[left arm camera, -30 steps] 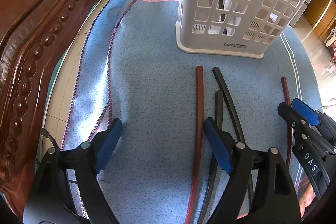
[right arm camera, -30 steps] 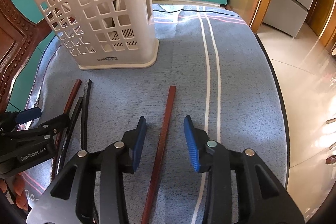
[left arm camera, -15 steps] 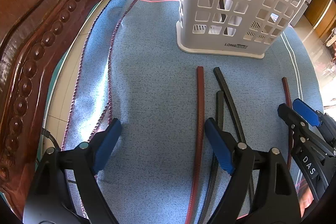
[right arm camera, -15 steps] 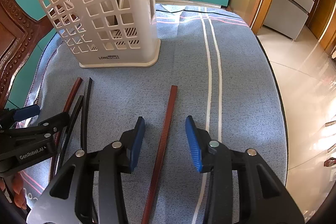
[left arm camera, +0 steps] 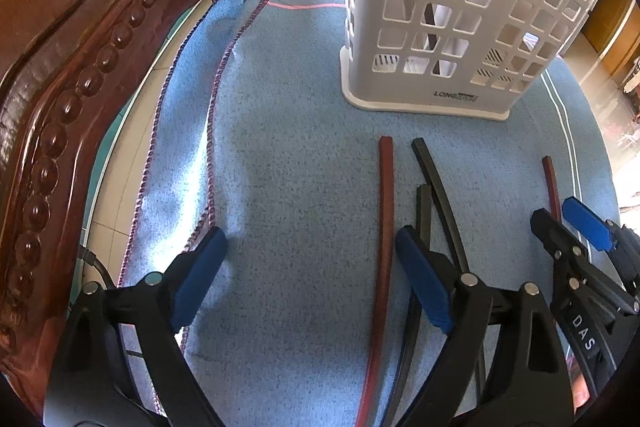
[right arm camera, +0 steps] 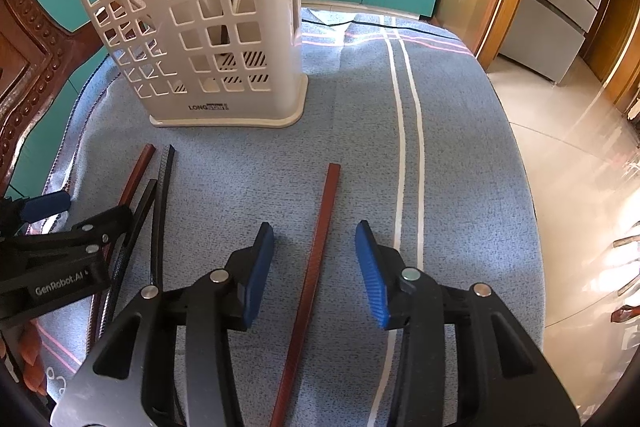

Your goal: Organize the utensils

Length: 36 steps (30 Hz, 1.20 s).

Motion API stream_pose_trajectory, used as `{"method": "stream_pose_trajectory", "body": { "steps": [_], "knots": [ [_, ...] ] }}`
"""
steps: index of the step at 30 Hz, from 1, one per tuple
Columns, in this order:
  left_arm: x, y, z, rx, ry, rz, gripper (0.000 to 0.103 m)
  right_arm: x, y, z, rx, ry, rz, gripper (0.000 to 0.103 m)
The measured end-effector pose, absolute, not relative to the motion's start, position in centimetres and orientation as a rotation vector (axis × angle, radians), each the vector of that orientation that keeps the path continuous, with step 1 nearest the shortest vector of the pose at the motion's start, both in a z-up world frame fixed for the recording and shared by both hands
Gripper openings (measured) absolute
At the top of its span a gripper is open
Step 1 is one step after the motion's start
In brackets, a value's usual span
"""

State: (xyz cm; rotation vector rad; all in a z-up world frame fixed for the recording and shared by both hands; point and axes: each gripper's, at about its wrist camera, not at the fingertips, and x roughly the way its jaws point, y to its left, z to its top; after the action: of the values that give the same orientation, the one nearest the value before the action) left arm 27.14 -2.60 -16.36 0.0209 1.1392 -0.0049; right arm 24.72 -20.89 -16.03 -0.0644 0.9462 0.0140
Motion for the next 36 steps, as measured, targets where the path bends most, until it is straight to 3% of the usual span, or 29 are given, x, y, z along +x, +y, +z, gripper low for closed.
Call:
{"method": "stream_pose_trajectory", "body": {
  "steps": [36],
  "knots": [
    [29.0, -1.7, -16.5, 0.008, 1.131, -0.015, 0.088, 24.6, -20.9, -15.9, -0.069, 0.944, 0.012, 0.045]
  ]
}}
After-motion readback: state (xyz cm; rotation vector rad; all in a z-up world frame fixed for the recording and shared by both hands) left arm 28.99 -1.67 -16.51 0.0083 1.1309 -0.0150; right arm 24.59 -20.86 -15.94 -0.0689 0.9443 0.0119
